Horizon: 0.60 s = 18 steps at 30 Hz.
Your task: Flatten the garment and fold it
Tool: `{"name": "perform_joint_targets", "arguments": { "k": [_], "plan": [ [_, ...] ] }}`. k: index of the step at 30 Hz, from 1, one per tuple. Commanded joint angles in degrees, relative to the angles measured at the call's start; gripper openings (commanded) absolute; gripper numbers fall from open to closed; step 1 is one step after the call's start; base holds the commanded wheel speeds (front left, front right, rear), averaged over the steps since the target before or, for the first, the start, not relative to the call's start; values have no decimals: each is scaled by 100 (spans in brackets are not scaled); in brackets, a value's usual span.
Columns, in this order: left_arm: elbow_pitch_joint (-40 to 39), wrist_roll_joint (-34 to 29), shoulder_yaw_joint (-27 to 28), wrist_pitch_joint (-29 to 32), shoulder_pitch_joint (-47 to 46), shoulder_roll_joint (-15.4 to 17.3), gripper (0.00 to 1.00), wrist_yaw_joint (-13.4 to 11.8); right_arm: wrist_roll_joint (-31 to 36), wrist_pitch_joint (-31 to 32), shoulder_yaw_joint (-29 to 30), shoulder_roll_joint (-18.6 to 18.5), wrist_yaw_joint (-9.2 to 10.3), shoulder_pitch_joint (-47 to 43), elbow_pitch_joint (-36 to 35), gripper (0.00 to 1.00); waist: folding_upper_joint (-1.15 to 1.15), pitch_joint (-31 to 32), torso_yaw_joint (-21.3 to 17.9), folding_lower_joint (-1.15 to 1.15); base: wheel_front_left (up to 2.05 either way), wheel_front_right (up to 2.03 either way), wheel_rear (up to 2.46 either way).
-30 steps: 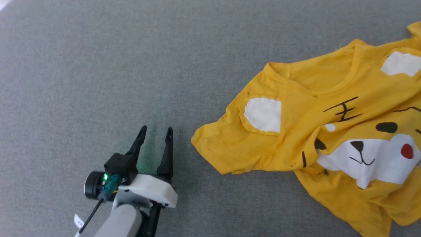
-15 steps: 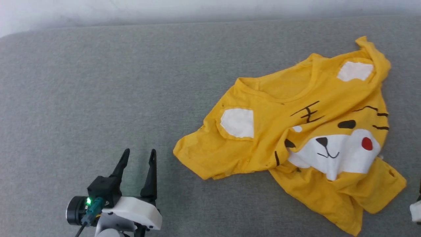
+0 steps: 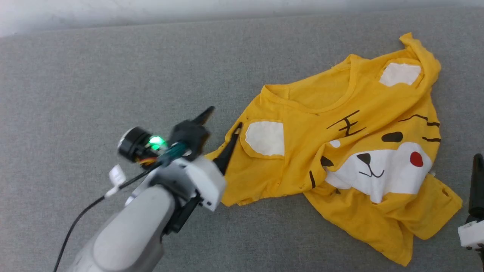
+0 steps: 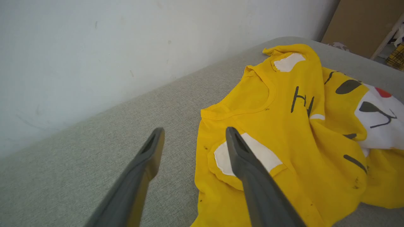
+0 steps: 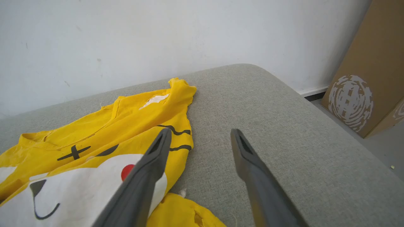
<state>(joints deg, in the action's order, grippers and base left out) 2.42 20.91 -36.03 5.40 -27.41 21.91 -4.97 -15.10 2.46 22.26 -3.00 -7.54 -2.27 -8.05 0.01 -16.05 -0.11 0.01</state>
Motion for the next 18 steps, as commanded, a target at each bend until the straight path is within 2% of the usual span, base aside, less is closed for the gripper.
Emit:
{"name": "perform_joint_targets", "arguments": {
  "k": [1,4,7,10,13,14,15,16,18],
  "plan": [
    [179,-47,-135,167,-212,-68,100,136,-9,1,-28,12,5,91,27,100,-1,-153,29,-1,0,0,0],
    [660,-45,-393,547,-621,-223,100,451,-40,28,-112,12,5,146,59,100,-1,-295,4,-1,0,0,0],
    [1128,66,-483,691,-888,-414,100,651,-41,32,-181,12,5,205,82,100,-1,-415,-54,-1,0,0,0],
    [1637,135,-526,836,-1053,-508,100,739,-41,26,-226,12,5,246,115,100,-1,-491,-132,-1,0,0,0],
    [2117,158,-540,1042,-1167,-524,100,724,-48,17,-261,12,5,263,150,100,-1,-551,-219,-1,0,0,0],
    [2253,181,-545,1141,-1192,-530,95,722,-58,13,-268,12,5,262,165,100,-1,-565,-243,-1,0,0,0],
    [2348,199,-548,1204,-1219,-538,33,724,-69,6,-273,12,5,259,179,100,-1,-576,-265,-1,0,0,0],
    [2415,222,-534,1231,-1240,-552,0,708,-79,-6,-274,12,5,254,192,100,-1,-583,-280,-1,0,0,0],
    [2479,258,-480,1224,-1291,-572,0,651,-103,-26,-269,12,5,247,213,100,-1,-599,-301,-1,0,0,0]
  ]
}}
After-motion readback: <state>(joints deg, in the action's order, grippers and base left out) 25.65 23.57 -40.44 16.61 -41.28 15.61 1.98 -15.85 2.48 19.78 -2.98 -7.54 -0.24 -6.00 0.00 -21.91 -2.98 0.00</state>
